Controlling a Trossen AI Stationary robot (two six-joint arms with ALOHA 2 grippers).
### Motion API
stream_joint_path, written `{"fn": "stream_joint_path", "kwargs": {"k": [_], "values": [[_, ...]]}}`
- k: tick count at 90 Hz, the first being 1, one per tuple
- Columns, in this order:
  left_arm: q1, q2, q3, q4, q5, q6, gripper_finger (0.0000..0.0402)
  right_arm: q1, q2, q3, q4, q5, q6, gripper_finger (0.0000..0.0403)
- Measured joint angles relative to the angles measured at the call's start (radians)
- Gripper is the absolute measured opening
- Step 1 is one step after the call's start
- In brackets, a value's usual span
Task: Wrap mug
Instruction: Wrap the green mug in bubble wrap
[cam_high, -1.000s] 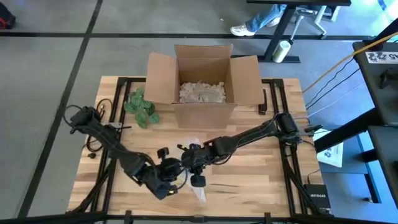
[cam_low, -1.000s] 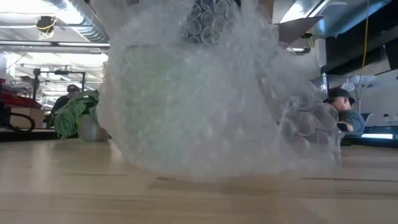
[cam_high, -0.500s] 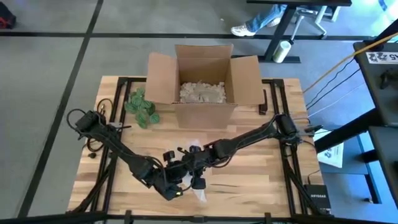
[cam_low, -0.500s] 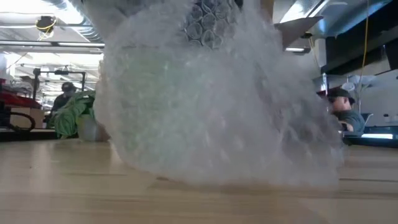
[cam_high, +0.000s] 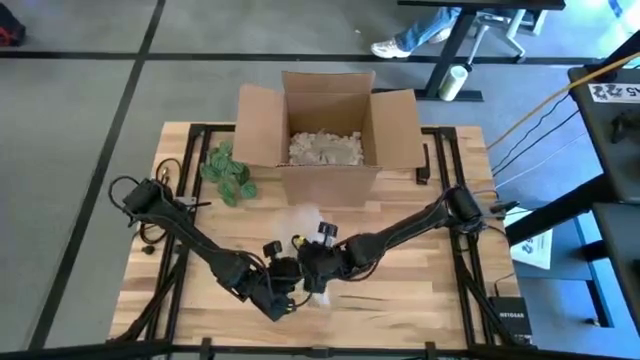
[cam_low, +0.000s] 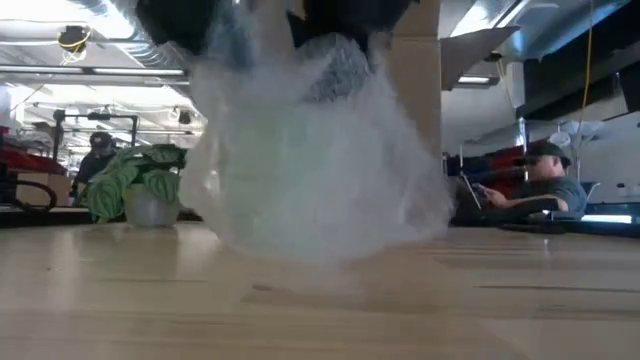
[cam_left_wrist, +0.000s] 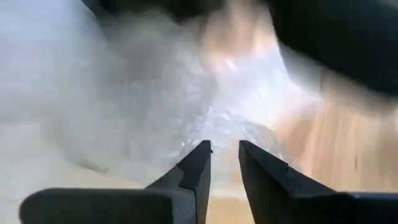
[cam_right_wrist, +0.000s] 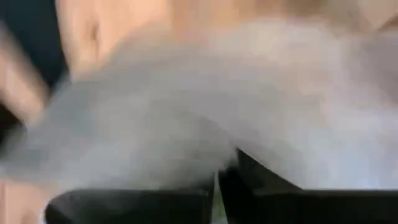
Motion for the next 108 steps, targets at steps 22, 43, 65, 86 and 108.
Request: {"fn": "stream_joint_path", "kwargs": {"k": [22,43,65,86,108], "values": [[0.004,-0.004,0.001,0.008,-0.018,0.022,0.0068,0.002,-0.132,0.004,0.030,-0.124,-0.027,0.0000],[0.009,-0.010,0.003,-0.004,-0.031,0.023,0.0068,0.007,-0.152,0.002,0.083,-0.194,-0.045,0.0000],[0.002,-0.059,0.002,-0.018,-0.030,0.029,0.0068,0.009,-0.150,0.002,-0.062,-0.186,0.007,0.0000],[-0.004,-0.118,0.003,-0.060,-0.060,-0.003,0.0068,0.014,-0.143,-0.061,-0.069,-0.186,0.035,0.0002],[-0.013,-0.121,0.003,-0.093,-0.079,-0.045,0.0068,0.029,-0.140,-0.160,0.091,-0.277,0.013,0.0046]]}}
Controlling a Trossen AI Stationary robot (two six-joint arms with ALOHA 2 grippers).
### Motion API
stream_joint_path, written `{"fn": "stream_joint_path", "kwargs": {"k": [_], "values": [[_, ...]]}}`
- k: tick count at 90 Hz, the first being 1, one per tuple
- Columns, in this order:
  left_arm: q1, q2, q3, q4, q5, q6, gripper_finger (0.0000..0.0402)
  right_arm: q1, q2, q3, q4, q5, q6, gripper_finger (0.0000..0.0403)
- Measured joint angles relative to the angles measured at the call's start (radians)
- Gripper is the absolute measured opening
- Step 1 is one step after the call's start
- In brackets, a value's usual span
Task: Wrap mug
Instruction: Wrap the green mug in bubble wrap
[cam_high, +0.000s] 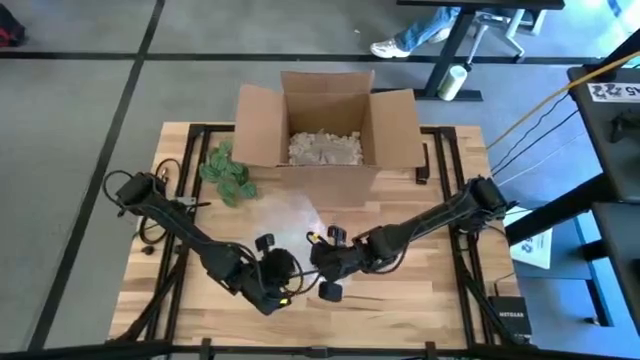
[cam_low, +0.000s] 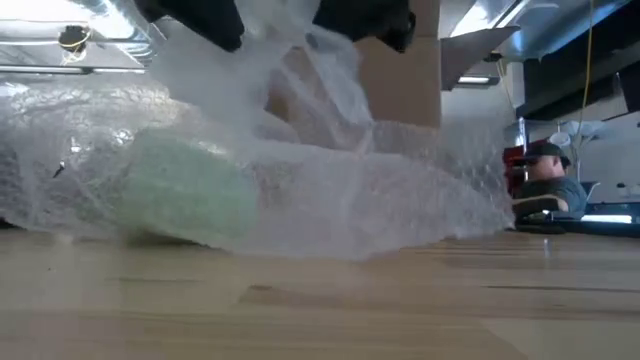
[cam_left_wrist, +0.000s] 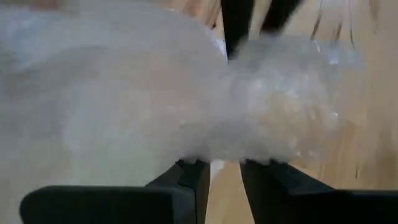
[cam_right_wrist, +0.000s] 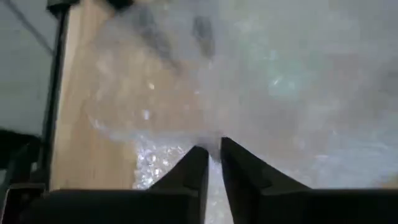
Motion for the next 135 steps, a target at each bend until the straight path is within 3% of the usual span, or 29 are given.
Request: {"fn": "stream_joint_path", "kwargs": {"k": [24,38,76,91,111,120,135], "values": [[-0.022,0.000,0.000,0.000,0.000,-0.004,0.0068,-0.004,0.000,-0.001,0.000,0.011,-0.001,0.0144],[-0.041,0.000,0.000,-0.018,0.000,-0.016,0.0068,-0.001,-0.012,-0.001,-0.030,0.017,-0.009,0.0174],[-0.100,0.000,0.002,-0.116,-0.047,-0.170,0.0068,0.034,-0.157,0.000,-0.123,0.043,-0.023,0.0177],[-0.139,0.000,0.002,-0.146,-0.114,-0.245,0.0068,0.048,-0.214,0.000,-0.224,0.125,-0.002,0.0177],[-0.241,0.000,-0.009,-0.186,-0.317,-0.444,0.0068,0.107,-0.262,0.000,-0.527,0.250,0.168,0.0177],[-0.295,0.000,-0.069,-0.180,-0.404,-0.598,0.0068,0.169,-0.266,0.000,-0.619,0.322,0.245,0.0177],[-0.352,0.001,-0.222,-0.043,-0.419,-0.823,0.0068,0.290,-0.267,-0.020,-0.705,0.467,0.421,0.0177]]}}
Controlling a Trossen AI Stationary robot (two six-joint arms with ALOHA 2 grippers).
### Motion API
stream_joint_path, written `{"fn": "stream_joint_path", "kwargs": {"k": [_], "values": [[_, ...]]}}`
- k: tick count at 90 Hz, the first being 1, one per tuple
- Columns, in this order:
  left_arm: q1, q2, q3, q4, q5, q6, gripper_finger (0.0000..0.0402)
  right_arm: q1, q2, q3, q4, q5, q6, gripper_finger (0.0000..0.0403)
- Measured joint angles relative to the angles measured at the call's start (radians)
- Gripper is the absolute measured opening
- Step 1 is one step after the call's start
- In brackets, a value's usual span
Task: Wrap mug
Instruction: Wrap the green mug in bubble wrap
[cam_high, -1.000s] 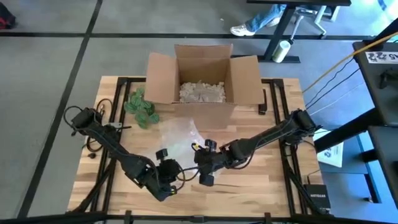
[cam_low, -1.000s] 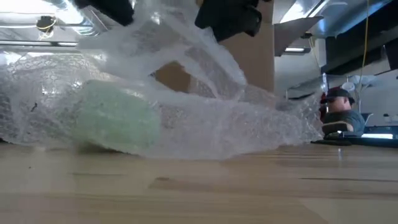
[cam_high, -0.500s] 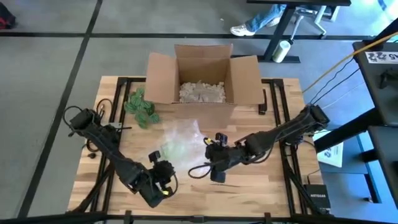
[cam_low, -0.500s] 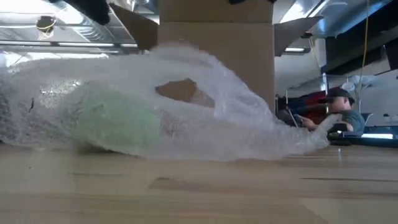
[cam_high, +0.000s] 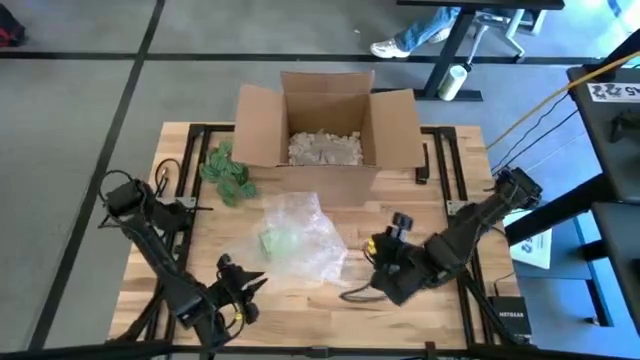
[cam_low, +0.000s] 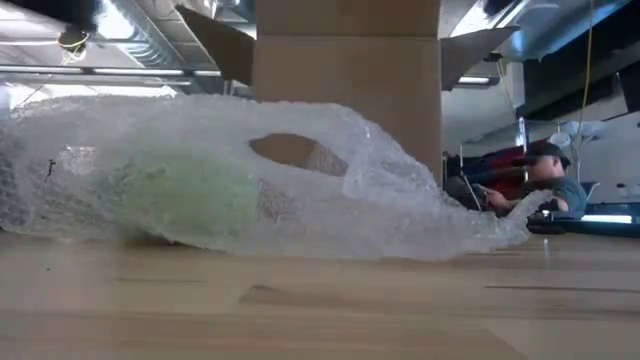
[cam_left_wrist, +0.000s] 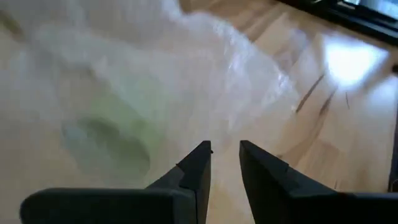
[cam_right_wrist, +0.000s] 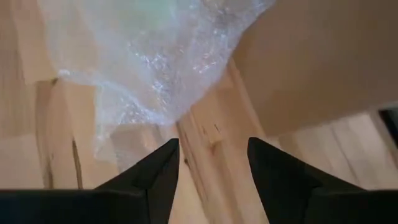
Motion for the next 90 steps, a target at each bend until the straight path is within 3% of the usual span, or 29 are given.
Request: {"fn": "stream_joint_path", "kwargs": {"k": [22,35,46,67,90], "values": [[0.001,0.001,-0.148,0.273,0.006,0.018,0.0077,0.199,0.002,-0.154,0.008,0.114,0.407,0.0177],[0.000,0.001,-0.186,0.312,0.017,0.016,0.0100,0.307,0.002,-0.237,0.037,0.126,0.664,0.0177],[0.007,0.001,-0.197,0.305,0.020,0.011,0.0127,0.372,0.002,-0.272,0.065,0.130,0.786,0.0177],[0.084,-0.001,-0.243,0.303,0.020,0.060,0.0165,0.412,0.002,-0.277,0.067,0.173,0.845,0.0177],[0.148,-0.001,-0.280,0.303,0.045,0.098,0.0171,0.409,0.002,-0.277,0.081,0.175,0.835,0.0177]]}}
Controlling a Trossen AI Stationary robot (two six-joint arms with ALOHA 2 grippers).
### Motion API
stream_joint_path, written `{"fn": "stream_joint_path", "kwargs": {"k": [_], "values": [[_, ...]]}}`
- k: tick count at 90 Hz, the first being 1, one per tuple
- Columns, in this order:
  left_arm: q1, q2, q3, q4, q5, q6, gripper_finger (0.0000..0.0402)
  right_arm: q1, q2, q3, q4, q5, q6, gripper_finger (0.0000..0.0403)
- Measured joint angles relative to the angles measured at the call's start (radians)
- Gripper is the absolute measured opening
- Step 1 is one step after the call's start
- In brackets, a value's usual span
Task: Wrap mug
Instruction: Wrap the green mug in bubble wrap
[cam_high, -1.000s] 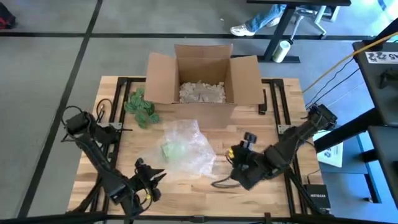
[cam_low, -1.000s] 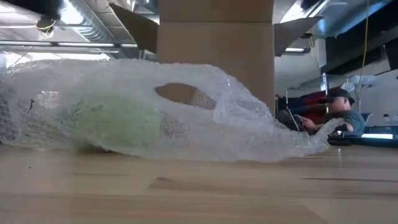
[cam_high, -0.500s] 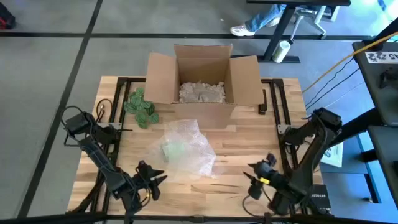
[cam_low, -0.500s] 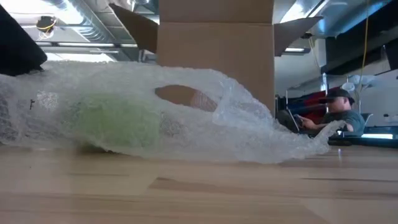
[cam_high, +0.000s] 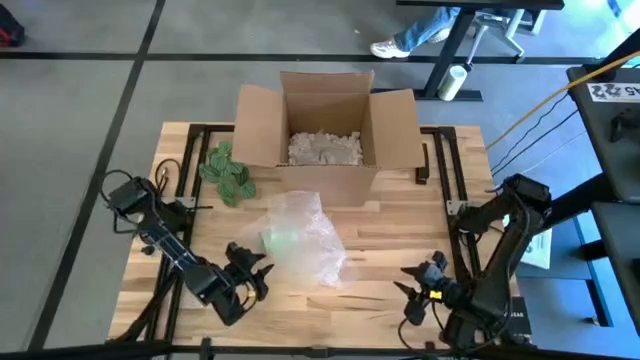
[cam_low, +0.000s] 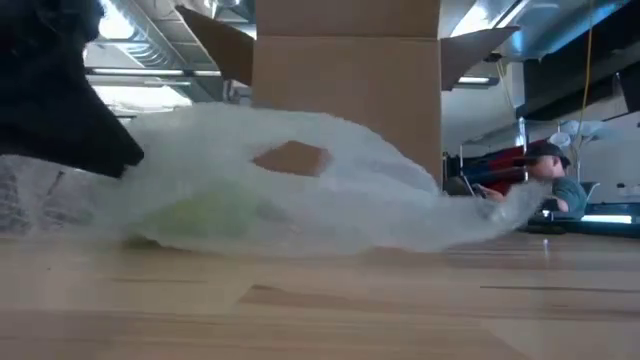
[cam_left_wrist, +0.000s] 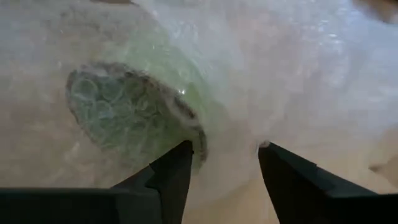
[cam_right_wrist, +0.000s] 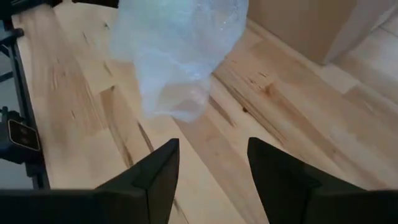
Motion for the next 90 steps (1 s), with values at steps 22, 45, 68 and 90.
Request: {"fn": "stream_joint_path", "kwargs": {"k": [22,45,68,90], "values": [[0.049,0.000,-0.051,0.022,0.000,-0.014,0.0130,0.000,0.000,0.000,0.000,-0.001,-0.002,0.0177],[0.042,0.000,-0.056,0.033,-0.008,0.039,0.0009,0.000,0.000,0.000,-0.002,-0.002,-0.020,0.0177],[0.019,-0.038,-0.024,0.020,0.012,0.136,0.0002,0.000,0.000,0.000,-0.002,-0.002,-0.028,0.0177],[0.067,-0.183,0.093,-0.158,0.248,0.361,0.0001,0.000,0.002,0.000,-0.002,0.020,-0.047,0.0177]]}}
